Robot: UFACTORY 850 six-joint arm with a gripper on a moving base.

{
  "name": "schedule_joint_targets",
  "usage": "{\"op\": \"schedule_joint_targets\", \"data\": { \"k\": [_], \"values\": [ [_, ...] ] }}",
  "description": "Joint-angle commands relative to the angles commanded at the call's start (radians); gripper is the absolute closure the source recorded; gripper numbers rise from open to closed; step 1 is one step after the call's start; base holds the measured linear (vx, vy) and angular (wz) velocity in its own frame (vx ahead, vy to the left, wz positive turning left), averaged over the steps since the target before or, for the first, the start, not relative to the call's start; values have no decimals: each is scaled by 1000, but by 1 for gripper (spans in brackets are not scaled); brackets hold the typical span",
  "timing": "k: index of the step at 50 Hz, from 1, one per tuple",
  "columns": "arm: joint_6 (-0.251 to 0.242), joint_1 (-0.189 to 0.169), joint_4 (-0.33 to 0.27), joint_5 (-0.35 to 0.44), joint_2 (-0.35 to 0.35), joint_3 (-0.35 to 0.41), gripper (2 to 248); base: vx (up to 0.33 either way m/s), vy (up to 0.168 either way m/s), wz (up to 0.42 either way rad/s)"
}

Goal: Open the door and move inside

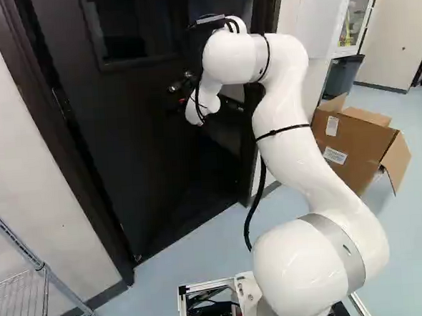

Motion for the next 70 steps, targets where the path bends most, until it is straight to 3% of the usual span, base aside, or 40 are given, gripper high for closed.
{"op": "schedule_joint_targets", "data": {
  "k": [48, 70],
  "values": [
    [0, -10, 4, 0, 232, 315, 3, 0, 0, 0],
    [0, -10, 96, 0, 333, 446, 3, 0, 0, 0]
  ]
}}
